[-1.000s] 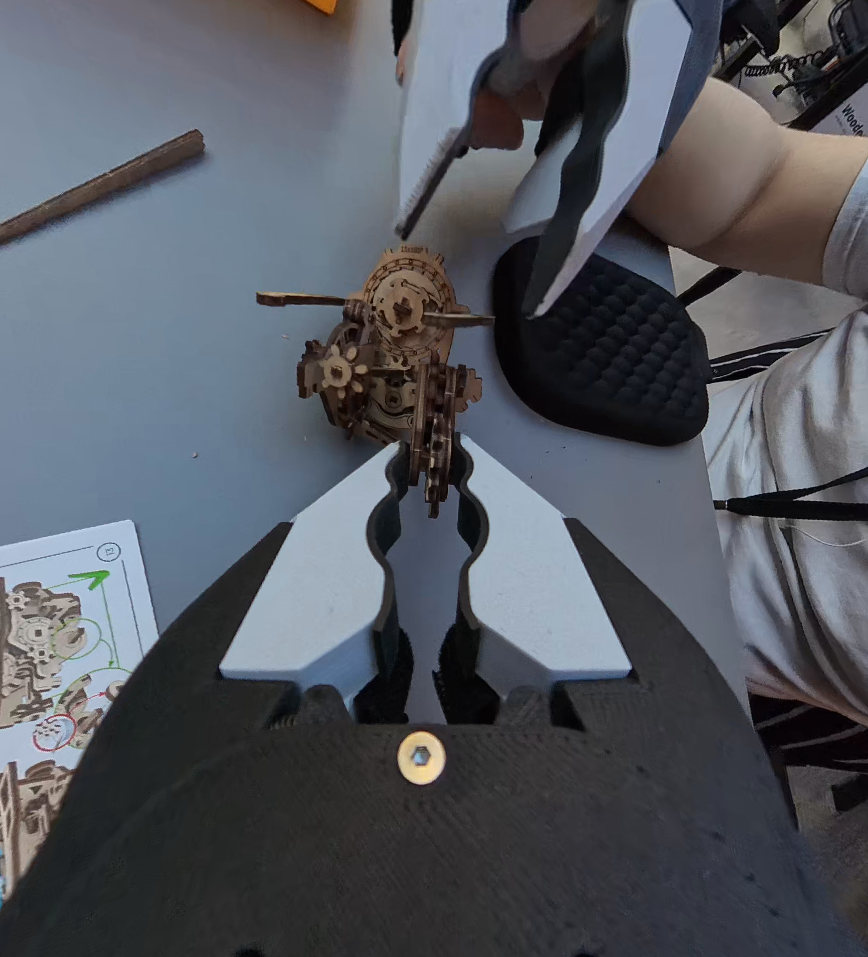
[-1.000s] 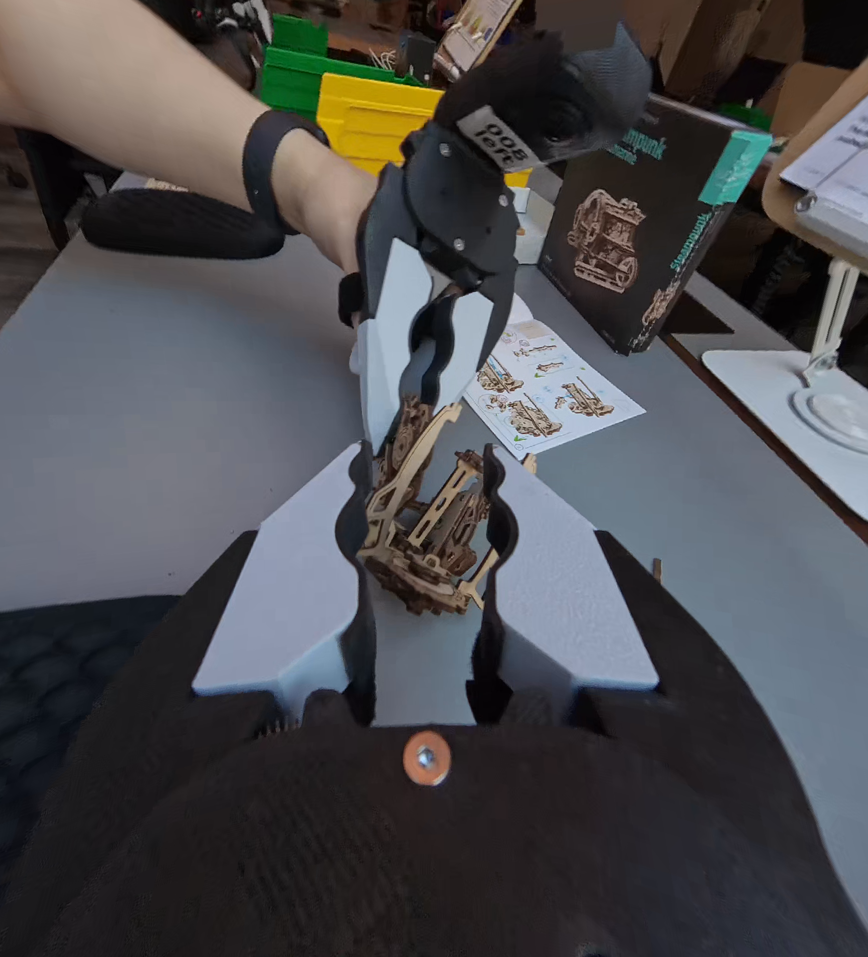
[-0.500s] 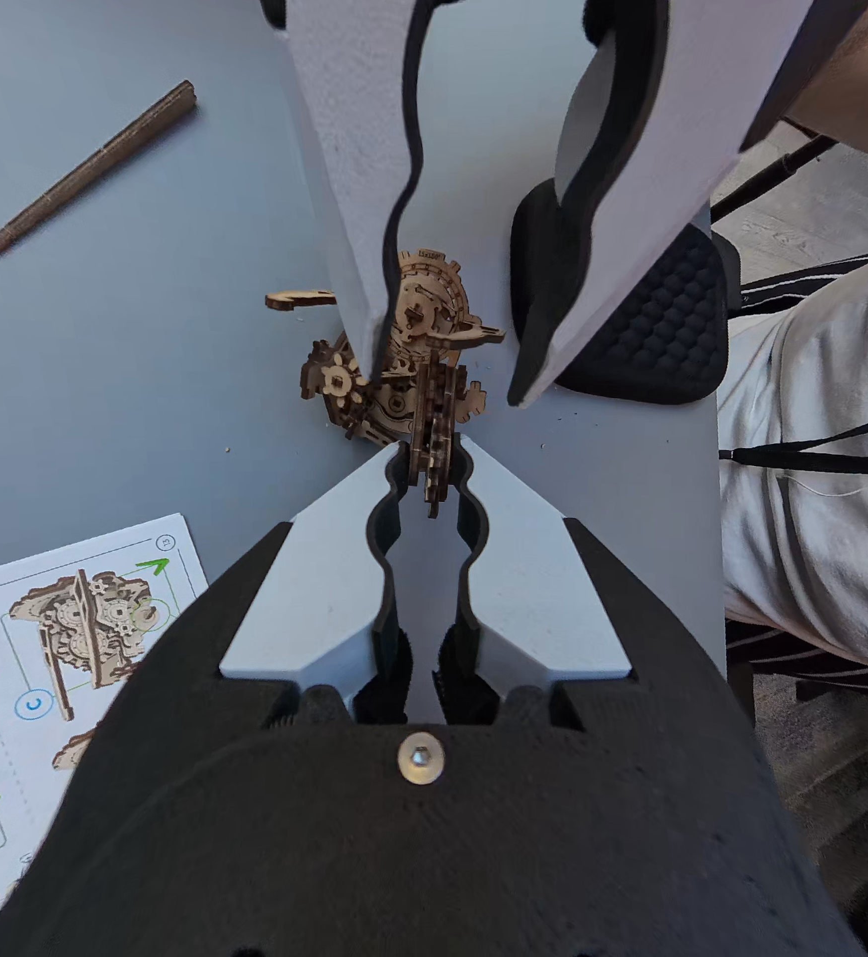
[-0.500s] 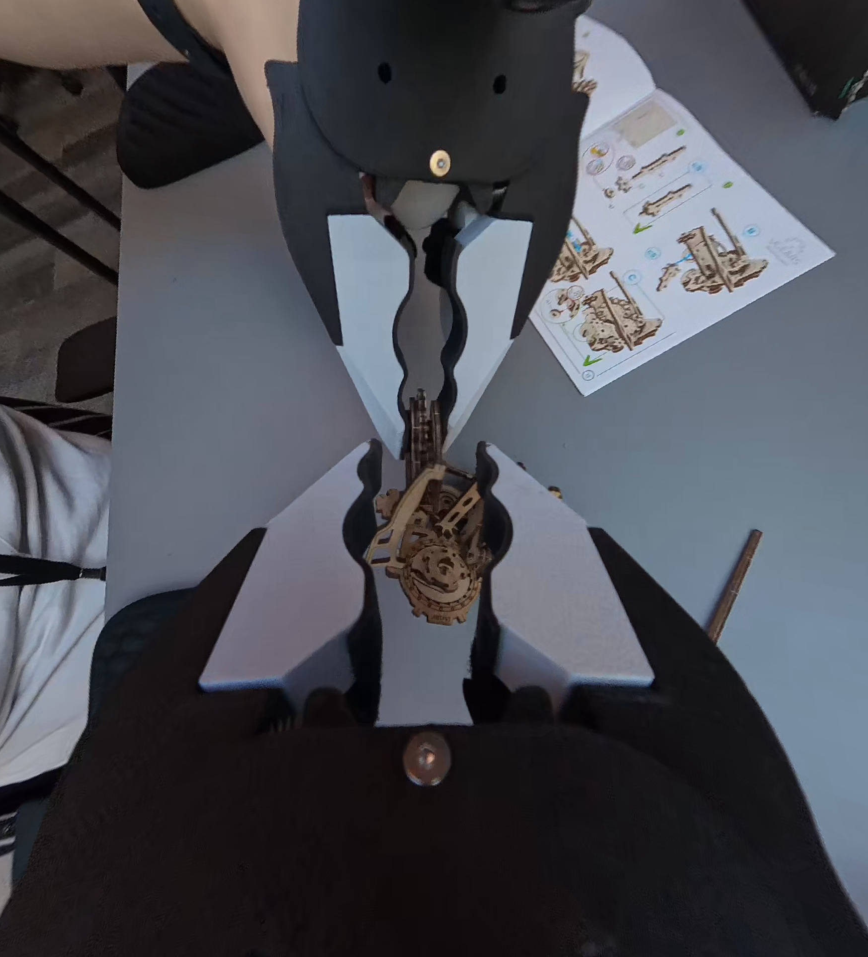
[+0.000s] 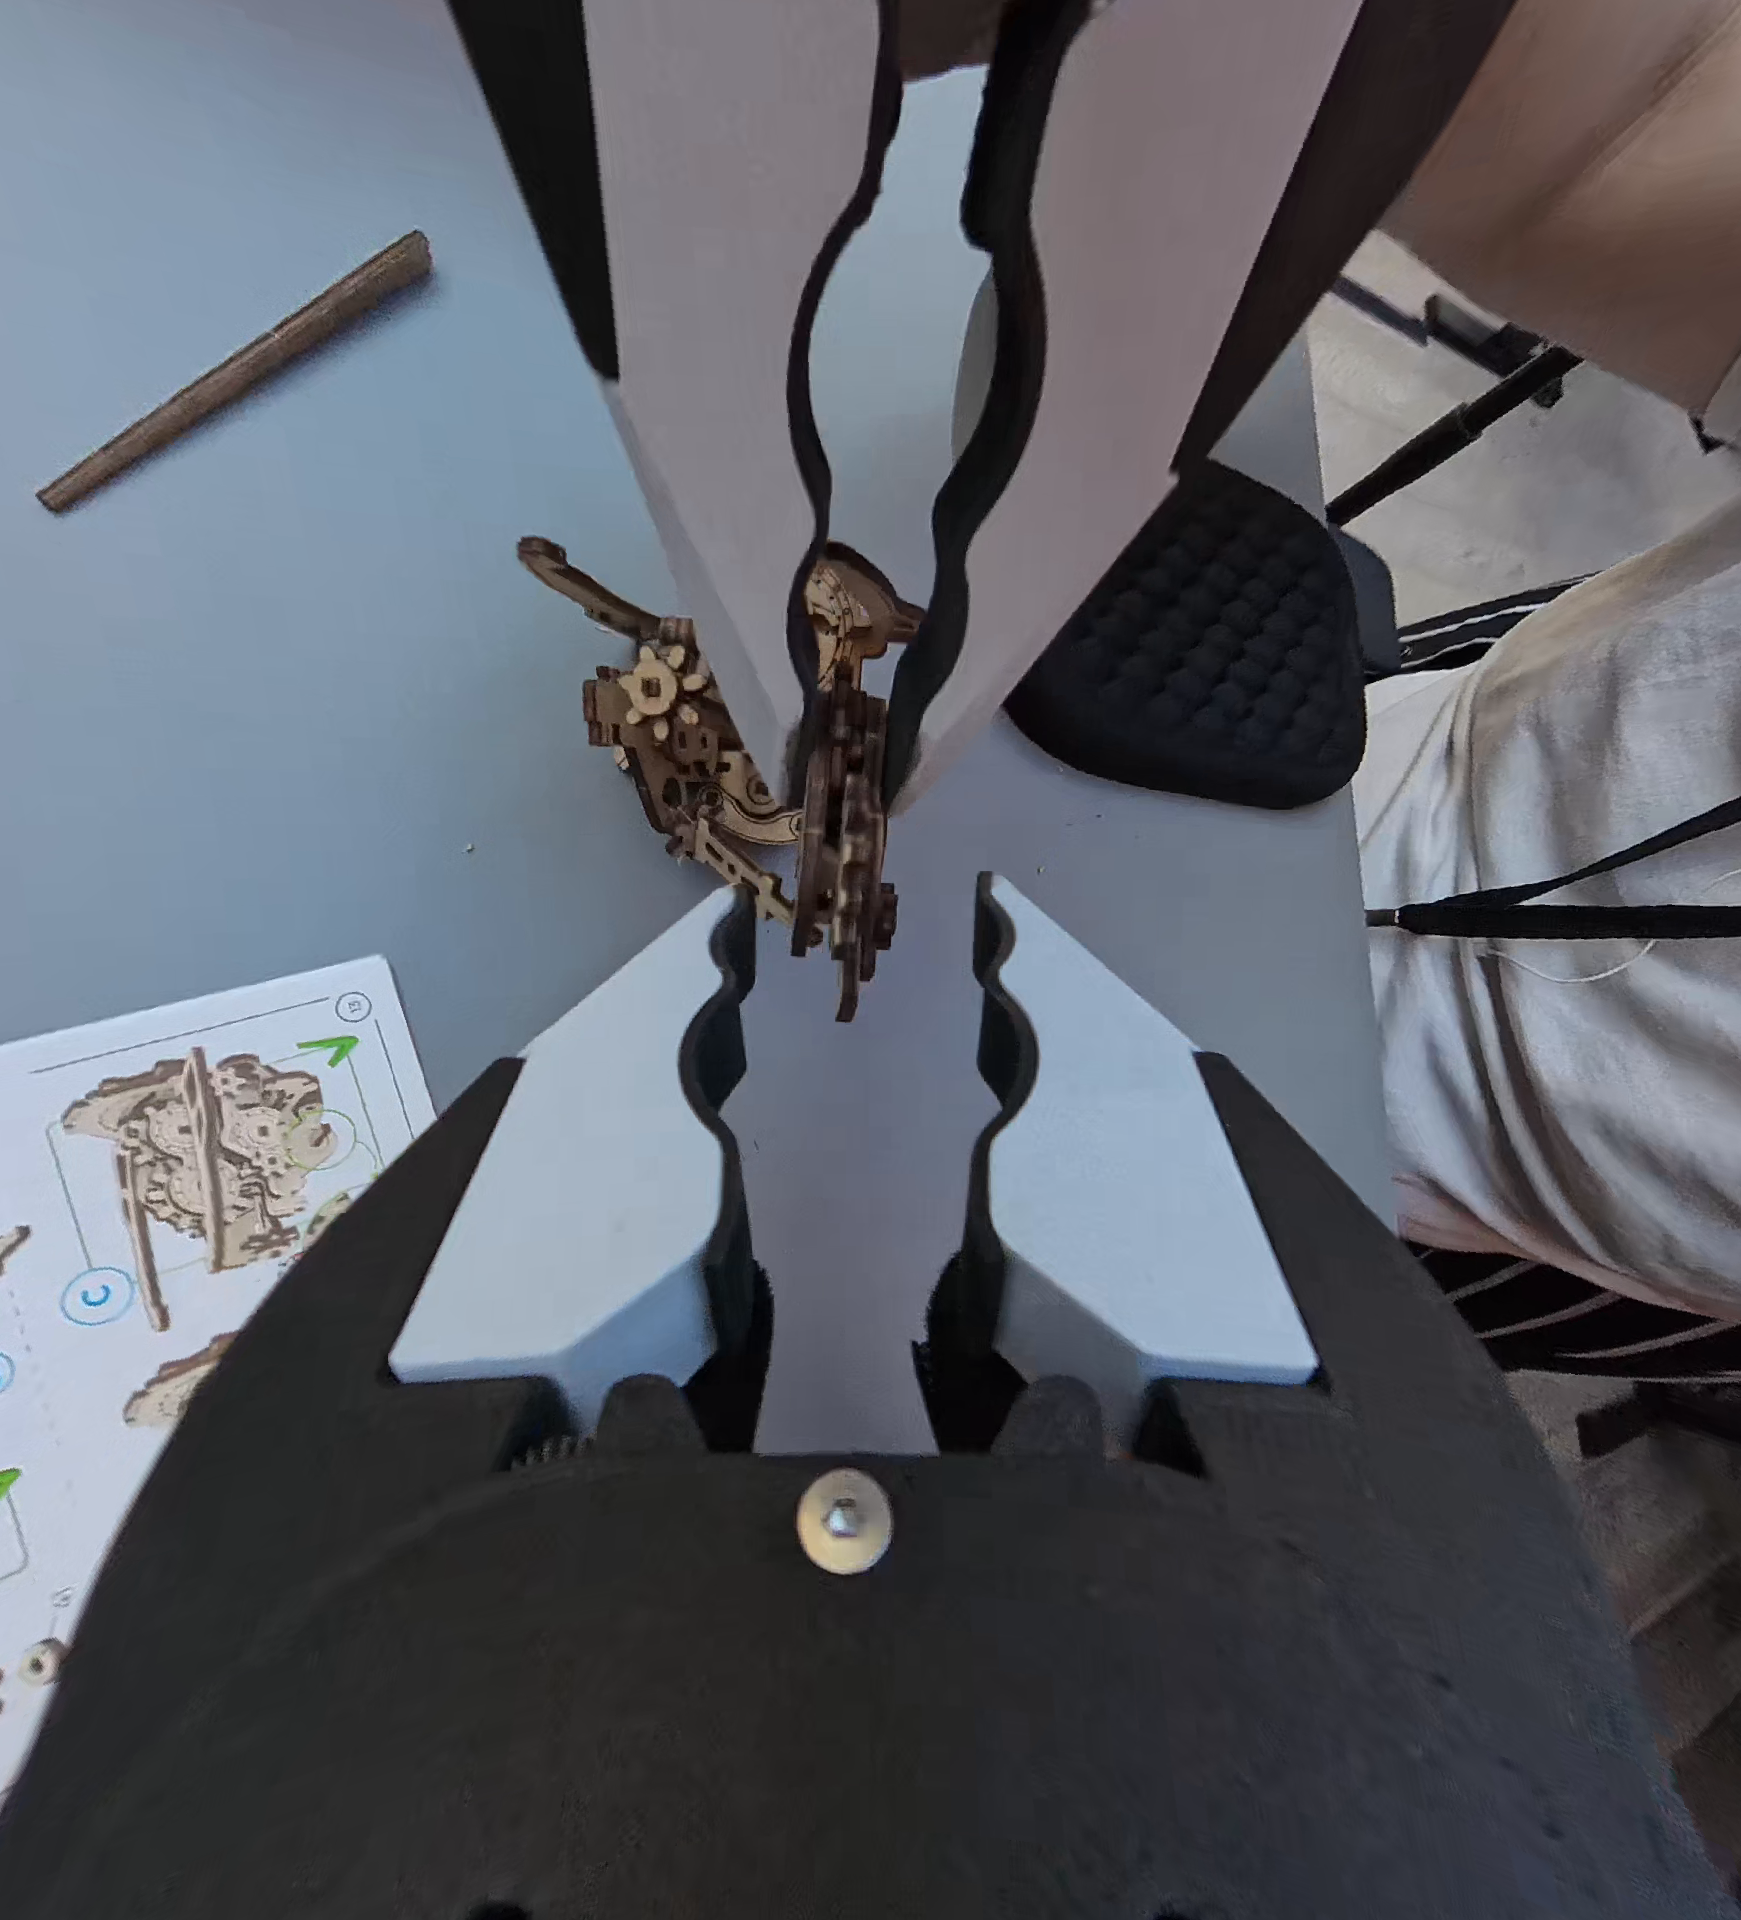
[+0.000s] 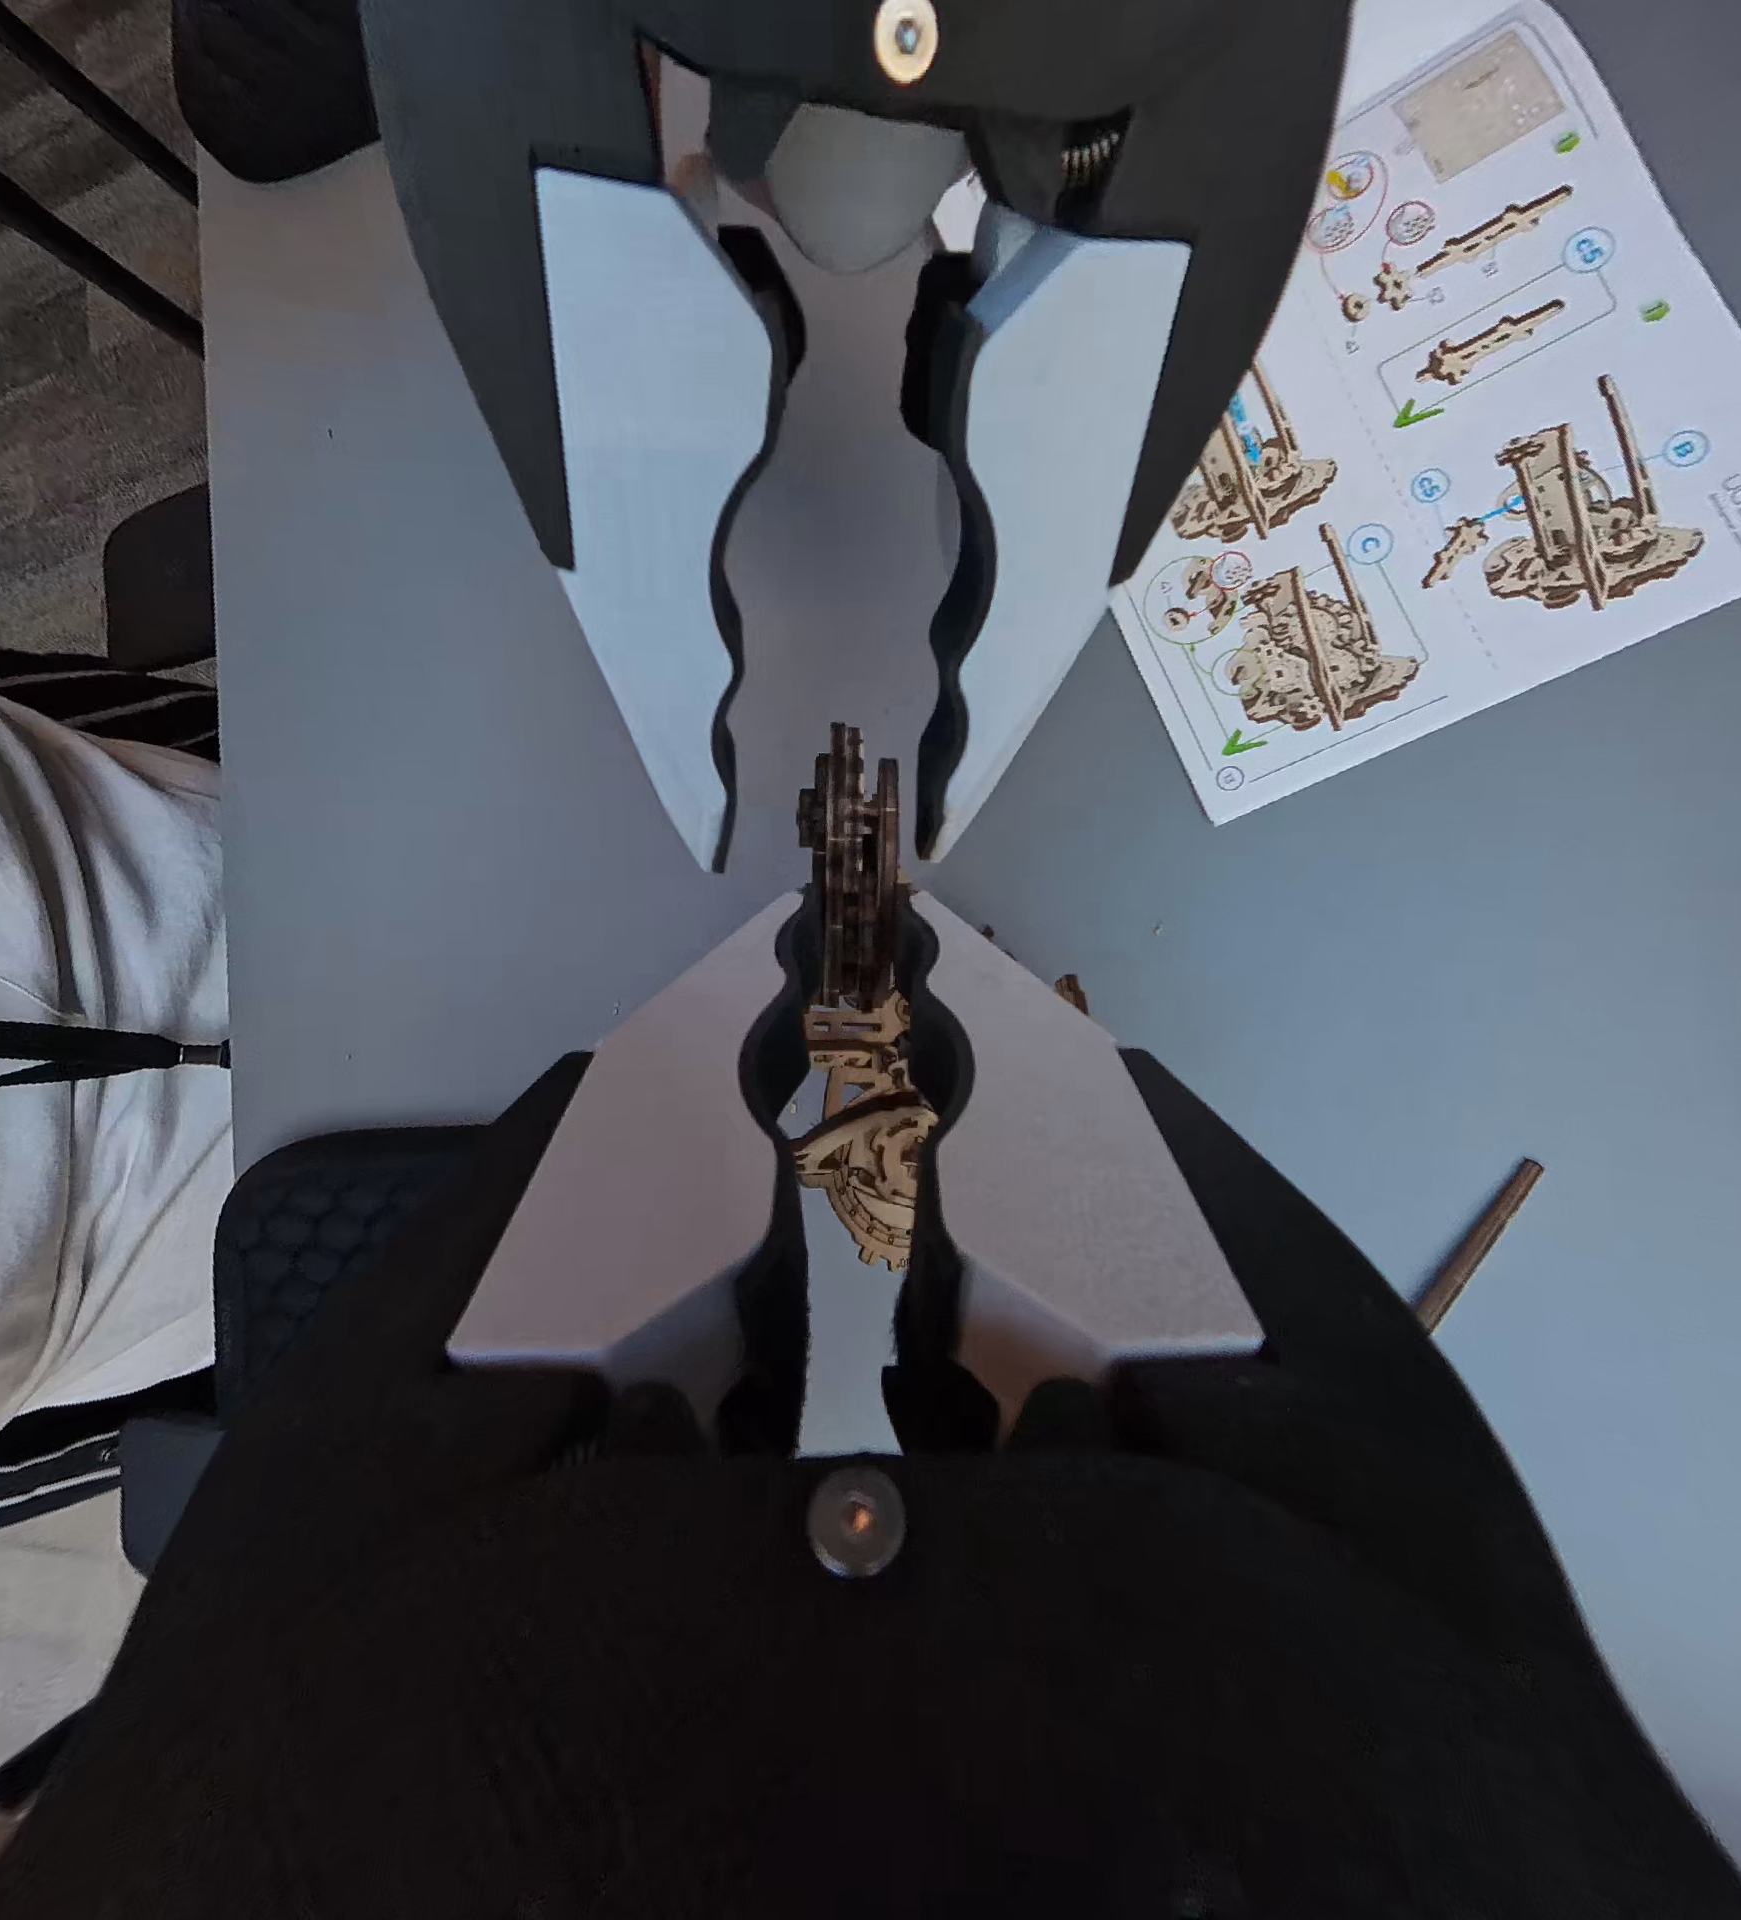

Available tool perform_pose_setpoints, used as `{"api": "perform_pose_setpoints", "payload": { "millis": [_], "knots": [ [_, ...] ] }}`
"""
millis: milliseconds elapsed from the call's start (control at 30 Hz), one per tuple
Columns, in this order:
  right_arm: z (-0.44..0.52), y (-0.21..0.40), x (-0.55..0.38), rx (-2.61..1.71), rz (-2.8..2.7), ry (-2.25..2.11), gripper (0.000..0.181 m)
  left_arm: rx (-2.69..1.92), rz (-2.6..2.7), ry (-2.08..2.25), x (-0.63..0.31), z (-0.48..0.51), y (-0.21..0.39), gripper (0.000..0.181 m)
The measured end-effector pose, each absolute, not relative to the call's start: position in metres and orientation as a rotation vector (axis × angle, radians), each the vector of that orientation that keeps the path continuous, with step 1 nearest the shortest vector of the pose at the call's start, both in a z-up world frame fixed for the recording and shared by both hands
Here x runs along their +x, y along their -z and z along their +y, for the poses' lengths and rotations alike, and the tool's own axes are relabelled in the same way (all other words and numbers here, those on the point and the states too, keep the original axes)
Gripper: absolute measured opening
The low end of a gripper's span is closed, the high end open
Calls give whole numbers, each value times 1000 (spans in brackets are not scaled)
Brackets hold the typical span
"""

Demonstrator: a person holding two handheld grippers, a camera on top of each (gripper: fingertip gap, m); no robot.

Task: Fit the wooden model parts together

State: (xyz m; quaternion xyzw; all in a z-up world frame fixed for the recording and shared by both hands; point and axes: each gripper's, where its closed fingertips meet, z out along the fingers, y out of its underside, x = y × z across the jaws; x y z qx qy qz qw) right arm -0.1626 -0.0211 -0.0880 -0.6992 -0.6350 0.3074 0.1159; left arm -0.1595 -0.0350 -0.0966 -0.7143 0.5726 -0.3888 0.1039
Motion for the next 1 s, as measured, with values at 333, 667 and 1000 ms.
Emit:
{"api": "perform_pose_setpoints", "payload": {
  "millis": [333,667,1000],
  "knots": [
    [-16,69,-160,-1983,-1736,-1074,11,-1849,1378,1361,-159,-27,78,19],
    [-20,70,-162,-2025,-1666,-1170,11,-1793,1272,1423,-156,-30,74,18],
    [-31,62,-168,-1879,-1645,-1131,27,-1718,1230,1371,-164,-46,59,18]
  ]
}}
